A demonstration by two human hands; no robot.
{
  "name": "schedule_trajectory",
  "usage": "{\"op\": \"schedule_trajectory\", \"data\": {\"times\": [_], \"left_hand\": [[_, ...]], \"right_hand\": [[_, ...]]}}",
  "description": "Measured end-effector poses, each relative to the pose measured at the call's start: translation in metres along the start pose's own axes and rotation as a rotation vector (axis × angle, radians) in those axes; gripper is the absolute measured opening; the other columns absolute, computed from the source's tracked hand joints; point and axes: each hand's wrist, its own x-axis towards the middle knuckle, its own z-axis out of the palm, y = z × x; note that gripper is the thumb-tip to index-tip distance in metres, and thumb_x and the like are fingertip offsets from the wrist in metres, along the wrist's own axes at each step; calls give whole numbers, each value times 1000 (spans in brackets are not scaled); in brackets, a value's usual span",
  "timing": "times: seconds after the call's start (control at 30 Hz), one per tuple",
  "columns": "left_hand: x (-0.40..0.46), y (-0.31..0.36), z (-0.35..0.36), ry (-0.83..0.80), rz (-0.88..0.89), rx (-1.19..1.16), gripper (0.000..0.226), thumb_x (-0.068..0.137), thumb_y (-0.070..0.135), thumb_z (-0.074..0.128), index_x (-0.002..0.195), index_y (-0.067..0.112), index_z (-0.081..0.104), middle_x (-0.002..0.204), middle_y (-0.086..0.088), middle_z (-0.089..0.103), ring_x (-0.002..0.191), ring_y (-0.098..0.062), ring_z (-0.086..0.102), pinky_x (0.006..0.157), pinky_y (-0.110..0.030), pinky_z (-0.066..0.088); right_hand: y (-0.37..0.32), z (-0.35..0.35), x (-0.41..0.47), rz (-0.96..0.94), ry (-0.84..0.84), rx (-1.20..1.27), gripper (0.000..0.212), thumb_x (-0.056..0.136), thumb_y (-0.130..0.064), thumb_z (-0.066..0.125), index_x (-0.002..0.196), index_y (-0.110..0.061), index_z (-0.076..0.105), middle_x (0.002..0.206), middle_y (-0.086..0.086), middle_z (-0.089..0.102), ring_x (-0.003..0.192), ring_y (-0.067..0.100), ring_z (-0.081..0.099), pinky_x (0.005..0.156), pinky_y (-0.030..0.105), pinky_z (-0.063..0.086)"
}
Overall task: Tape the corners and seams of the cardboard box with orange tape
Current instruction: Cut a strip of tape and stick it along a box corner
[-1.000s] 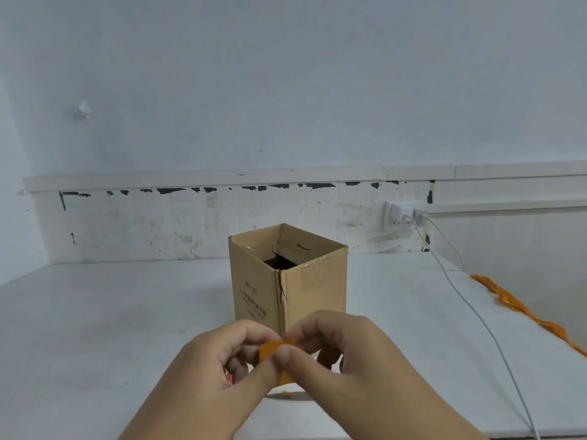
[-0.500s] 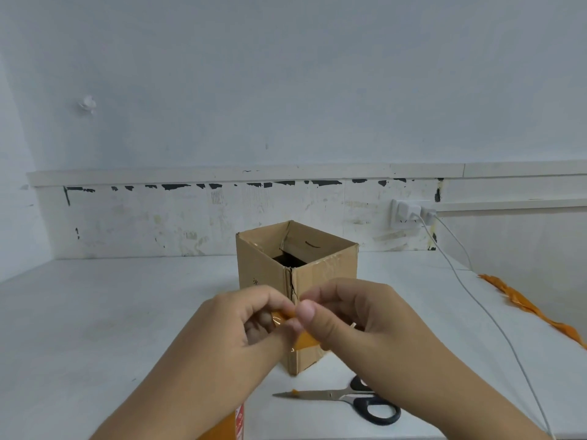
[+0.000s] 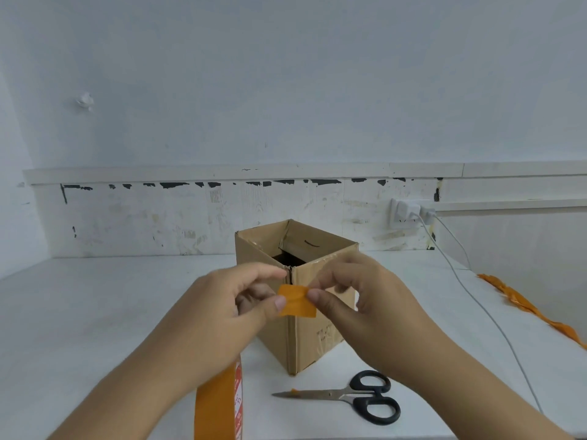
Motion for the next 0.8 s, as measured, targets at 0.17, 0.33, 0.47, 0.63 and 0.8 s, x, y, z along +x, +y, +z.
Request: {"op": "schedule_trajectory", "data": {"times": [0.17, 0.33, 0.47, 0.63, 0.8], "left_hand": [[22, -16, 1, -41, -12, -15, 30, 85, 35, 63, 107, 51, 50, 88, 29, 65, 74, -3, 57, 60, -7, 43], [31, -33, 10, -46, 0, -60, 51, 86, 34, 63, 127, 49, 37, 87, 25, 67, 66, 0, 56, 60, -6, 42], [33, -44, 17, -45, -3, -45, 53, 88, 30, 61, 133, 46, 39, 84, 26, 63, 74, -2, 56, 65, -8, 41], [35, -48, 22, -71, 28, -32, 41, 91, 24, 59, 120, 51, 46, 84, 18, 55, 85, 2, 51, 68, -4, 42], [41, -51, 24, -111, 34, -91, 35, 91, 23, 58, 104, 54, 48, 88, 25, 54, 86, 7, 54, 67, 0, 38]], "right_hand": [[10, 8, 20, -107, 33, -211, 9, 88, -40, 61, 89, -33, 67, 124, -17, 50, 118, 3, 36, 91, 22, 27], [17, 17, 31, -134, 5, -294, 11, 91, -37, 57, 92, -30, 65, 128, -17, 53, 122, 6, 39, 85, 21, 18], [18, 18, 38, -153, -35, -275, 10, 91, -31, 59, 87, -24, 65, 104, -11, 63, 96, 11, 56, 82, 29, 42], [19, 15, 44, -117, -86, -262, 12, 90, -31, 59, 88, -24, 68, 101, -12, 65, 90, 7, 57, 72, 22, 45], [17, 9, 49, -51, -155, -247, 11, 92, -34, 56, 91, -30, 67, 103, -12, 67, 93, 10, 59, 80, 33, 51]]}}
